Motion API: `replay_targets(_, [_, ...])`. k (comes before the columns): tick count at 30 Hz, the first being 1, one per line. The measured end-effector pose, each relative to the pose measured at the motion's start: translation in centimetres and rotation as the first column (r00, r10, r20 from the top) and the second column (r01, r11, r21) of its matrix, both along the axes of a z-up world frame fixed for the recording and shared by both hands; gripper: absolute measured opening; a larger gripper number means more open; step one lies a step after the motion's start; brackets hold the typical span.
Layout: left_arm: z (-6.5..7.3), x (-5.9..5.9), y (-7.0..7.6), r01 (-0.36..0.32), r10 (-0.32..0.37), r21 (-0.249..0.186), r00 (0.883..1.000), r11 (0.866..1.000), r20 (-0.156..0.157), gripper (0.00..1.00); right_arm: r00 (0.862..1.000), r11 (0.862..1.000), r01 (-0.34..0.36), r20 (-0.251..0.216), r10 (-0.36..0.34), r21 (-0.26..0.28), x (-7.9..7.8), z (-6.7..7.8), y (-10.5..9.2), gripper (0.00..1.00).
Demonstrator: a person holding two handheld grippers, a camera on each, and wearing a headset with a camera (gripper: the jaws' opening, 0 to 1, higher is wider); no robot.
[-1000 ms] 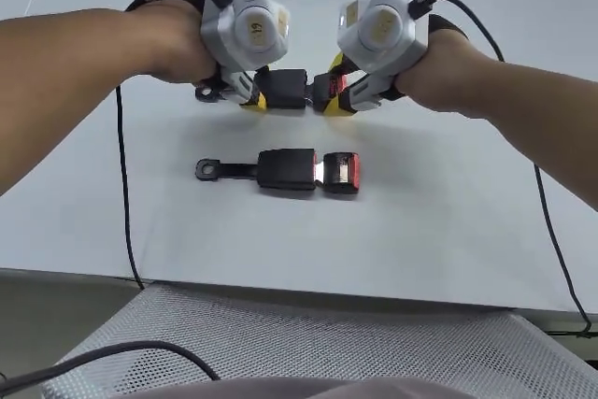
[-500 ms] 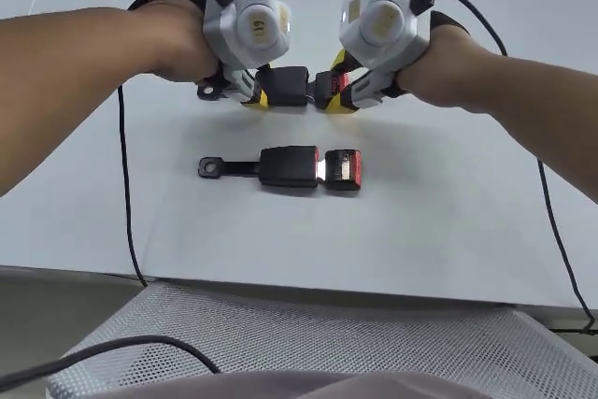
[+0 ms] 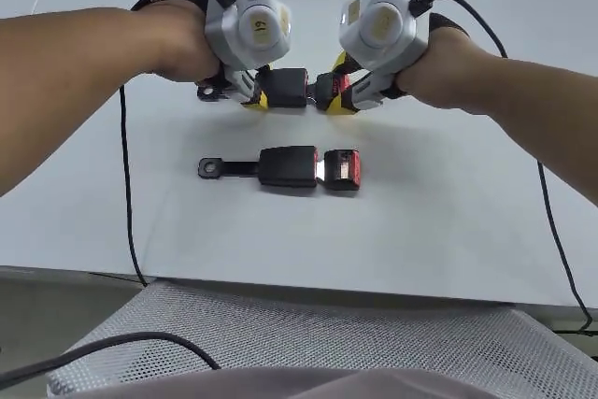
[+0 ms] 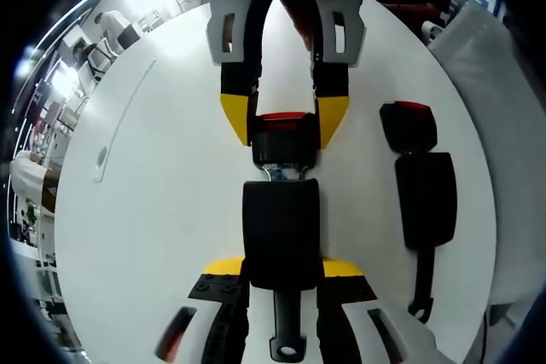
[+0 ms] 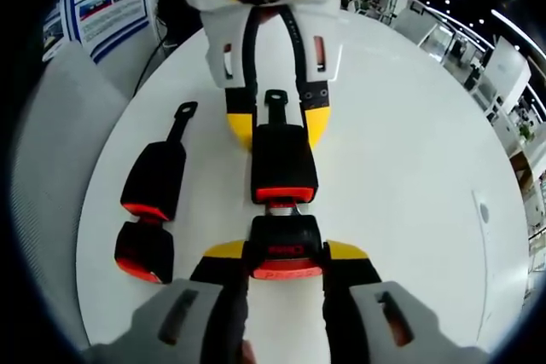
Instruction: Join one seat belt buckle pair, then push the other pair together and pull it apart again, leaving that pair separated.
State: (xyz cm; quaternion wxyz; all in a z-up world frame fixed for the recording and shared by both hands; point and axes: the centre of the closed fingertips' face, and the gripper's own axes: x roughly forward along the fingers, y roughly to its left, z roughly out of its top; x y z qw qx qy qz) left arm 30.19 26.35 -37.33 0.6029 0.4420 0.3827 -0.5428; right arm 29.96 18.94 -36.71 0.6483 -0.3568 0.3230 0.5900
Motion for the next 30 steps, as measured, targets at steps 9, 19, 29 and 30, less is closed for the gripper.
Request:
replay_targets(9, [0.2,-0.1,0.0,-0.006,0.006,-0.002,1.000,1.000,0.001,0.30,1.000,1.000,0.018,-0.005,-0.018,0.001,-0.2,0.1,-0.4,0.32])
replay_targets(19, [0.1,-0.1,0.1,-0.012,0.012,-0.012,1.000,1.000,-0.001,0.30,0.999,0.999,0.041,-0.011,-0.041,0.022,-0.3,0.2,-0.9,0.33])
replay_targets(29, [0.2,-0.1,0.0,-0.012,0.011,-0.006,1.000,1.000,-0.006,0.31,0.998,0.998,0.056,-0.011,-0.056,0.028,-0.1,0.0,-2.3,0.34])
replay_targets(30, [0.2,-0.1,0.0,-0.011,0.011,-0.006,1.000,1.000,-0.007,0.31,0.998,0.998,0.055,-0.007,-0.055,0.022,-0.1,0.0,-2.6,0.34])
